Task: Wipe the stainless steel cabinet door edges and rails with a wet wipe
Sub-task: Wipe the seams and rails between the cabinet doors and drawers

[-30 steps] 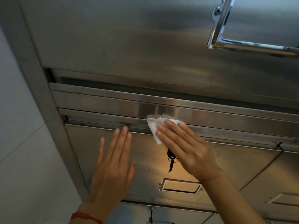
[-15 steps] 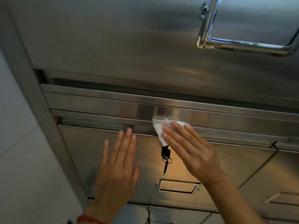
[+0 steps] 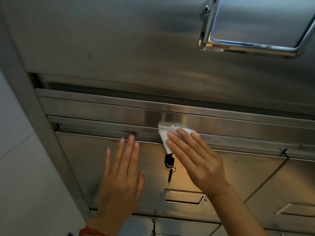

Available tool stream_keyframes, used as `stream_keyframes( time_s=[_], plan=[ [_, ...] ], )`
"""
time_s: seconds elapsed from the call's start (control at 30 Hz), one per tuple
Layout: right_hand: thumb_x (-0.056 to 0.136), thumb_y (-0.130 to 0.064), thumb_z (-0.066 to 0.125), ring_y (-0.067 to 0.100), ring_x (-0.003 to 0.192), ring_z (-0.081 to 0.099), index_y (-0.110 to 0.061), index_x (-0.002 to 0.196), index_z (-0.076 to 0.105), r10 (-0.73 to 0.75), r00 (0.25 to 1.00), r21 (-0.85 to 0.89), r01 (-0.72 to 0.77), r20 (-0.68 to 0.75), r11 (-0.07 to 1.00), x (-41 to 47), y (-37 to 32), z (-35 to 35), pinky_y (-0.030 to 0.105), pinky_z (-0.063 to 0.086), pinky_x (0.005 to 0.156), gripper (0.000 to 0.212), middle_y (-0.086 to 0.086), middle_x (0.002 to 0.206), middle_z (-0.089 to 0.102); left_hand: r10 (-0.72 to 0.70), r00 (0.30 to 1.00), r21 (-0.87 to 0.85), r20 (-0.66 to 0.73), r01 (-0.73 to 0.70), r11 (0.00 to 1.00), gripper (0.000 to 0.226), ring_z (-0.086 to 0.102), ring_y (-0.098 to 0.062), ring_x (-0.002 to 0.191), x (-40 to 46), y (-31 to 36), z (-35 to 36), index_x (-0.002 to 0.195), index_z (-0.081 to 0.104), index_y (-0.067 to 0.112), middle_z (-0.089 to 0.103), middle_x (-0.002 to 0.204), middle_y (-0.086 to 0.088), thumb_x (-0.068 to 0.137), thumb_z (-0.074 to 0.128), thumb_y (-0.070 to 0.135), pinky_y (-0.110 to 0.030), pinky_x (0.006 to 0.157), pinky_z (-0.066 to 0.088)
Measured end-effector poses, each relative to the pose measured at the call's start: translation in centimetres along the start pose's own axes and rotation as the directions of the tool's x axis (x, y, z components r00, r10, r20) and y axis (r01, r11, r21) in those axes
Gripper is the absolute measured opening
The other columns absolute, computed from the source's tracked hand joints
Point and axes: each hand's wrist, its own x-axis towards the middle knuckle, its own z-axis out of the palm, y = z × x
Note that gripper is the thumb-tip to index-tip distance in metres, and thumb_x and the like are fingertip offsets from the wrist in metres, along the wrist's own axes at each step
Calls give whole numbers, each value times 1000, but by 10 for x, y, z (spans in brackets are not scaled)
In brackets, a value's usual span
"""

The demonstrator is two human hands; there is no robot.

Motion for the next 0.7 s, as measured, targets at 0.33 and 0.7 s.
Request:
stream_keyframes(
  time_s=[0.33,0.7],
  plan=[
    [94,-4,54,24,127,47,-5,125,54,25,1000,-4,-25,-19,1000,-6,2,-1,38,38,107,32,11,133,51,-1,1000,5,-3,1,1000,59,25,-31,138,1,0,-2,140,29,-1,31,147,-18,87,40,24,-57,106,26],
    [92,-5,58,24,126,48,-5,124,56,48,998,-20,-48,-32,999,-10,2,-1,38,39,106,32,11,131,53,-1,1000,22,19,1,1000,59,25,-32,138,2,1,-5,140,28,-1,31,147,-19,88,39,25,-58,104,28]
  ],
)
